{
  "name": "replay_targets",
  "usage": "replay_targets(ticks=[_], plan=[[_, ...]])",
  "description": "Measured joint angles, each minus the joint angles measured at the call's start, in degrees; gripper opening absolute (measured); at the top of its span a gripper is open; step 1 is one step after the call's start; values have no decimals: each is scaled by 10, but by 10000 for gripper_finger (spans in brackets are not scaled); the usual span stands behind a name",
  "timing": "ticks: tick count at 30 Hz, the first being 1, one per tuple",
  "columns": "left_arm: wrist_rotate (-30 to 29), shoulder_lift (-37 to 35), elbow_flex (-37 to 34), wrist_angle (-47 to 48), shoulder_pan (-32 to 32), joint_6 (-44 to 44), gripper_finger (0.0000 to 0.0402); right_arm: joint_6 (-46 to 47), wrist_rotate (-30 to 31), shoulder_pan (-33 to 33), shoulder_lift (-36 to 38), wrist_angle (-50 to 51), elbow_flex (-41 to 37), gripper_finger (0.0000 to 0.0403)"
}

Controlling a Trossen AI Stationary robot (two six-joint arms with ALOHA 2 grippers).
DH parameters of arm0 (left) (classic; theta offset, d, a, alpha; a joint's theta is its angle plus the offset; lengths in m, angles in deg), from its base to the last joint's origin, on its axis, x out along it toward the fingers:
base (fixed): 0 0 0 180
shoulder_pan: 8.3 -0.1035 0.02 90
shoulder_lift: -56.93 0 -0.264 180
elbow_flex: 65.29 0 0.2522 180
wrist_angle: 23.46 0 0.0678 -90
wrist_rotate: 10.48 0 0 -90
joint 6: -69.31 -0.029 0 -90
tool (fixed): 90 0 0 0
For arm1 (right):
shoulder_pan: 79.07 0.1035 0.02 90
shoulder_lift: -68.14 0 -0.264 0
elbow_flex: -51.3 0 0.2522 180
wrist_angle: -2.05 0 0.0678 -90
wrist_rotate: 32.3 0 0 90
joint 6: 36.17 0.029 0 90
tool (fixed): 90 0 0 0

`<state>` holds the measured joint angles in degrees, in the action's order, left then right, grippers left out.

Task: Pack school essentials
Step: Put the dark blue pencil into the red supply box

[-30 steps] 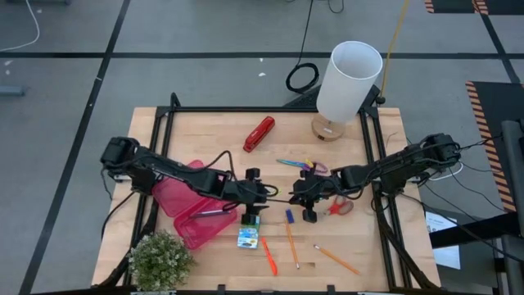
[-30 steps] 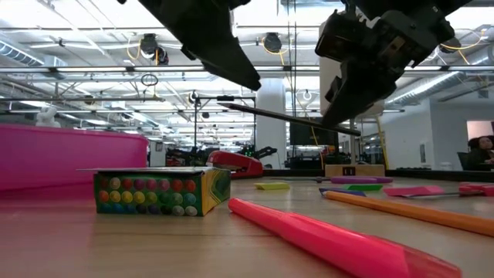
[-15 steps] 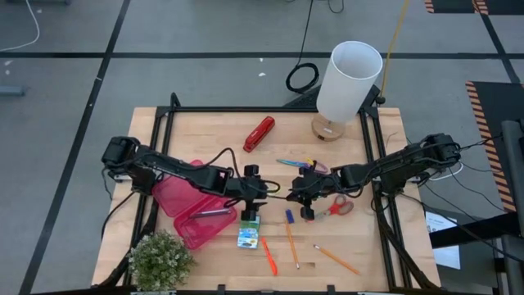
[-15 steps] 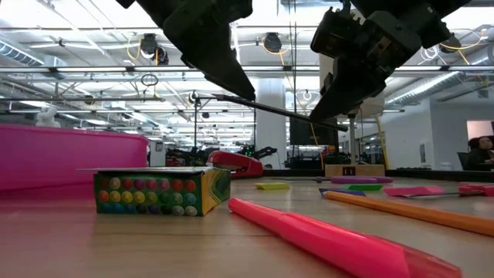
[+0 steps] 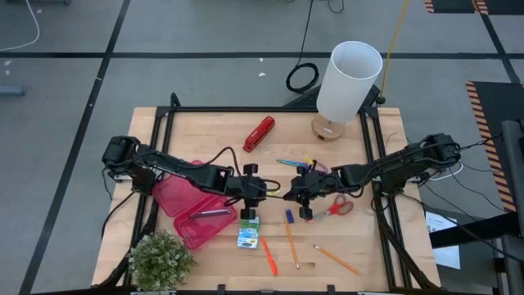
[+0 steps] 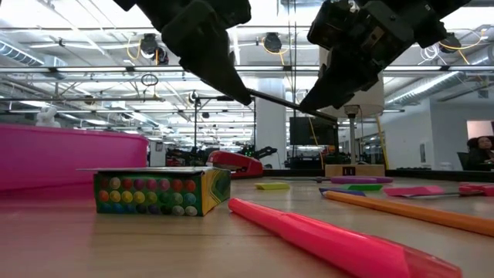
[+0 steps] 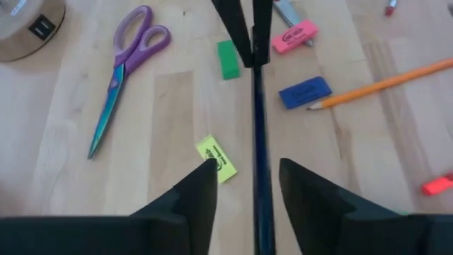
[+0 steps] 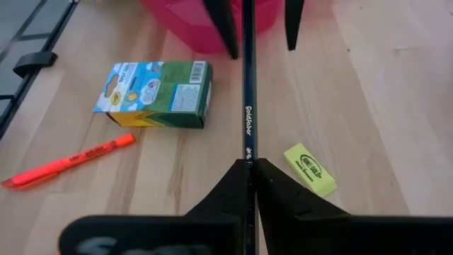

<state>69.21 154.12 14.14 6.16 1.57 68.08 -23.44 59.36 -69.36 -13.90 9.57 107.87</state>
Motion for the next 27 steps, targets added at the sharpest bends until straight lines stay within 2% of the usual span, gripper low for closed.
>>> replay_targets(ticks=[11, 14, 17, 22, 27], plan=[[0, 0, 0, 10, 0, -32, 42, -4, 0, 0, 0, 0, 0, 14], [0, -2, -1, 17, 0, -32, 14, -8, 19, 0, 0, 0, 0, 26], [1, -7, 0, 34, 0, -1, 17, -21, 33, 5, 5, 5, 0, 61], [-2, -48, 2, 128, 6, 78, 20, -31, 46, 9, 53, 27, -1, 143], [-32, -91, 2, 230, 40, 197, 16, -34, 84, 14, 106, 70, -1, 205]])
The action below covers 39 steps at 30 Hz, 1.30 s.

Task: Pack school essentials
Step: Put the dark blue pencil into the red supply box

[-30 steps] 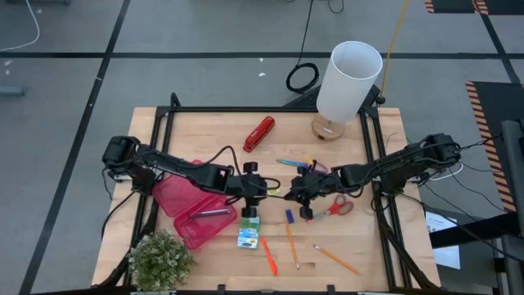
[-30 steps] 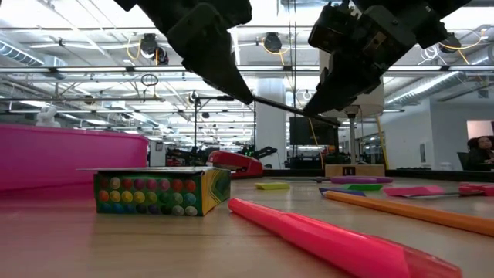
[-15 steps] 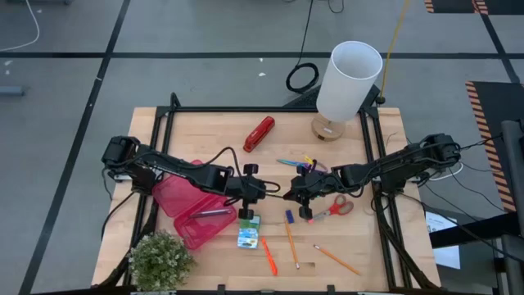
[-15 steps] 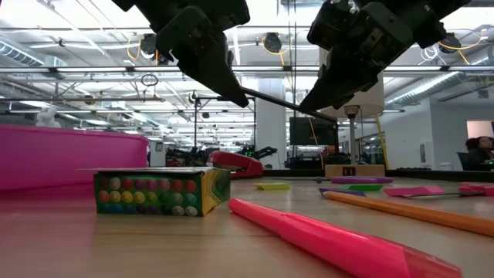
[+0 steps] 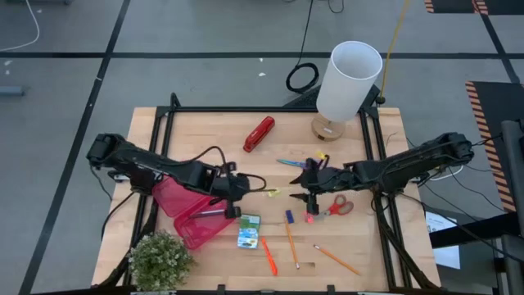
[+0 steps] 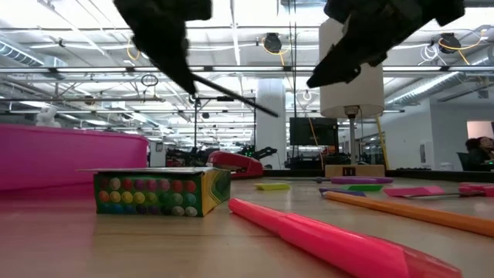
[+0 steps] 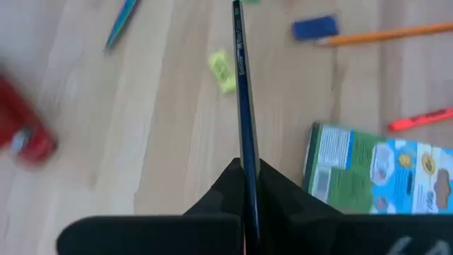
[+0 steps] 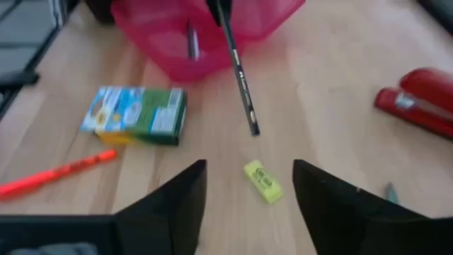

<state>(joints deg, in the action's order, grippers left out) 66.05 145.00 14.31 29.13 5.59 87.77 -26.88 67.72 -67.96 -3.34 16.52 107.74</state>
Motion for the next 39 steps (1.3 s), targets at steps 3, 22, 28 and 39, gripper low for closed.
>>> replay_targets(ticks=[3, 22, 28, 39], plan=[[-32, -12, -1, 66, 42, 90, 21, -1, 8, 6, 19, 10, -11, 221], [-60, -21, -1, 255, 265, 498, 11, -24, 4, 6, 29, -44, -54, 208], [-56, -21, -1, 275, 290, 509, 29, -19, 4, 6, 29, -44, -54, 208], [0, -21, -37, 267, 284, 407, 41, -20, 3, 7, 29, -43, -54, 208]])
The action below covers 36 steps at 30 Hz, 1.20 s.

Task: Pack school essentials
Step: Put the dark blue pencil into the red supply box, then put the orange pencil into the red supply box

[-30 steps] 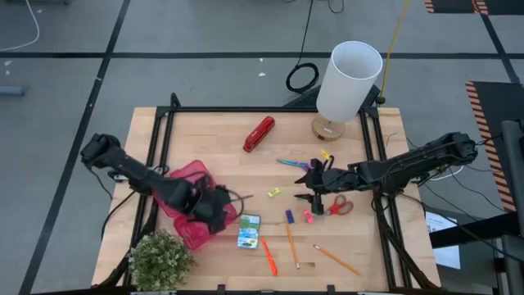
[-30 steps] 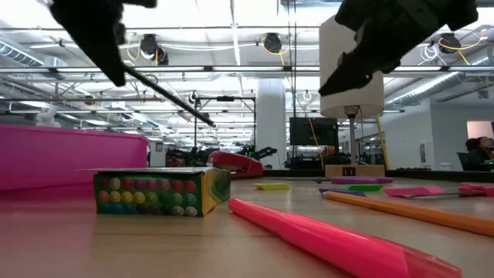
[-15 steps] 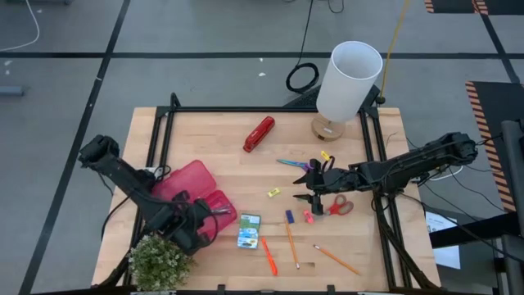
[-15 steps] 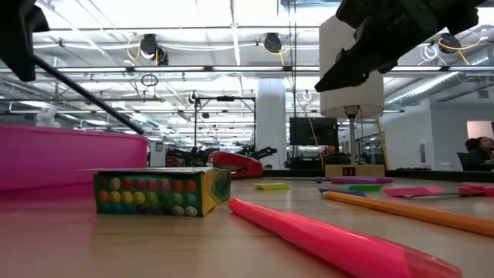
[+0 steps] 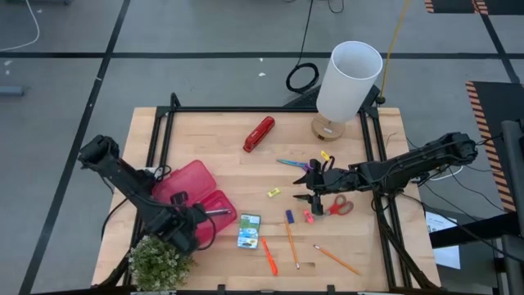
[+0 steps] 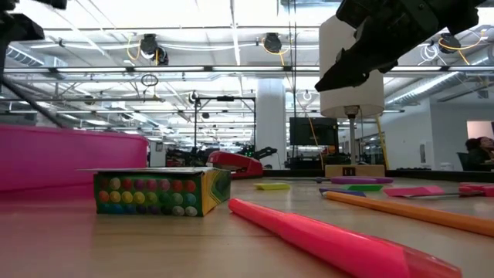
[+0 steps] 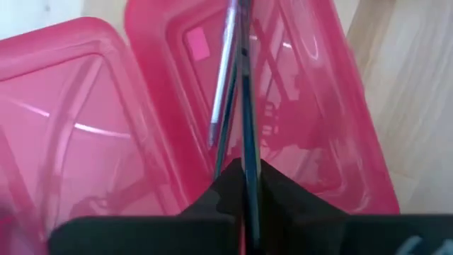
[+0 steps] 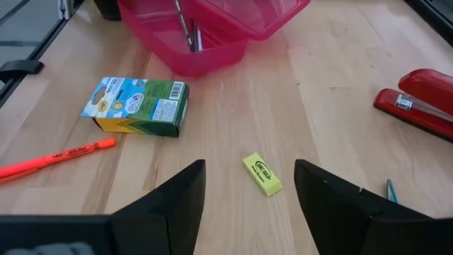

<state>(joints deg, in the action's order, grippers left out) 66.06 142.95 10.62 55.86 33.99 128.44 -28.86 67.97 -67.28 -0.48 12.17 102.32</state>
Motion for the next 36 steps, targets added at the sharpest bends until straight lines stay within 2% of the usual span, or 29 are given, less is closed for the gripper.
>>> replay_targets(ticks=[7, 12, 16, 20, 24, 28, 30, 33, 36], plan=[[12, 0, -27, -28, -19, -21, 103, 0, 0, 0, 0, 0, 0, 208], [12, -6, -29, -26, -32, -51, 122, -1, 0, 4, 0, -1, 0, 208], [10, -29, -29, -27, -56, -79, 122, 1, 0, 11, 0, -10, 0, 208], [-37, -62, -28, -27, -80, -93, 122, 20, 0, 22, 0, -20, 0, 208], [-139, -90, -28, -35, -97, -129, 122, 41, 1, 39, -5, -20, 0, 208], [-225, -105, -28, -89, -116, -216, 122, 63, 25, 72, -16, -21, 0, 208], [-245, -111, -28, -136, -133, -287, 122, 81, 46, 93, -25, -17, 0, 208], [-234, -112, -28, -215, -166, -415, 122, 114, 76, 124, -46, -24, 0, 208], [-184, -112, -28, -284, -208, -531, 122, 159, 119, 151, -73, -21, 0, 208]])
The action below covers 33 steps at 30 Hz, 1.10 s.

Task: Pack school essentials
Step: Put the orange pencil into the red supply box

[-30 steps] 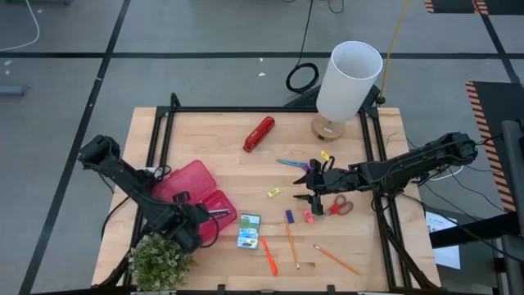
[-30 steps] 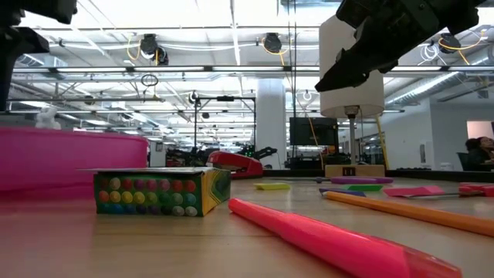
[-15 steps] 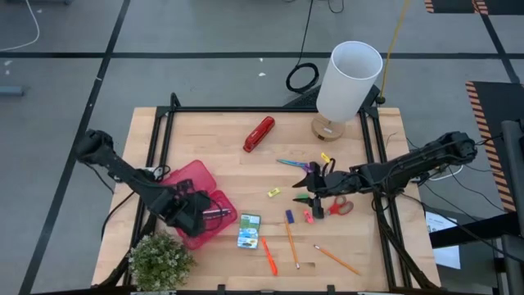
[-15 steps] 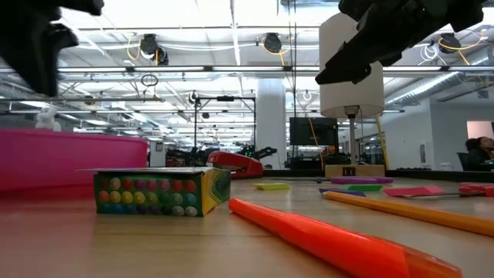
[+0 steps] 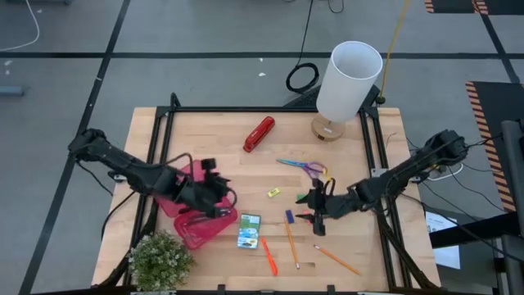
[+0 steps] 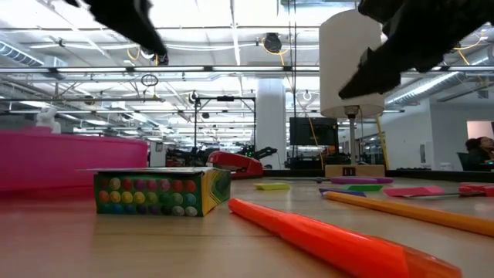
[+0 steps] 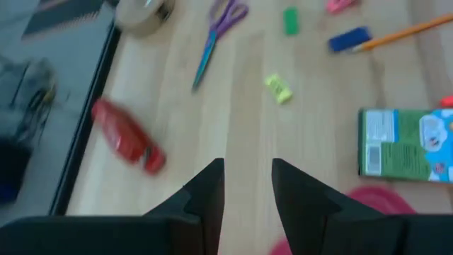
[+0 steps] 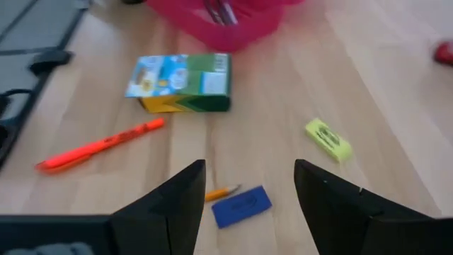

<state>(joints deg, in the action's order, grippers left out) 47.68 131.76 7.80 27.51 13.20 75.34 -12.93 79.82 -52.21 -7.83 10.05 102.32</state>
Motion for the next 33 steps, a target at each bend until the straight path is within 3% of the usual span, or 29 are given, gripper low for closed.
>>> replay_targets(ticks=[6, 16, 22, 28, 33], plan=[[93, 0, -22, -94, -88, -56, 122, 114, 52, 39, -47, -1, 0, 208], [163, 0, -130, -196, -144, -63, 122, 198, 81, 117, -143, 1, 69, 208], [189, 0, -127, -204, -121, -55, 122, 216, 82, 139, -224, 24, 144, 208], [192, 0, -127, -208, -68, -57, 122, 224, 91, 151, -305, 133, 249, 208], [177, -8, -127, -202, -32, -48, 122, 262, 92, 153, -330, 207, 306, 208]])
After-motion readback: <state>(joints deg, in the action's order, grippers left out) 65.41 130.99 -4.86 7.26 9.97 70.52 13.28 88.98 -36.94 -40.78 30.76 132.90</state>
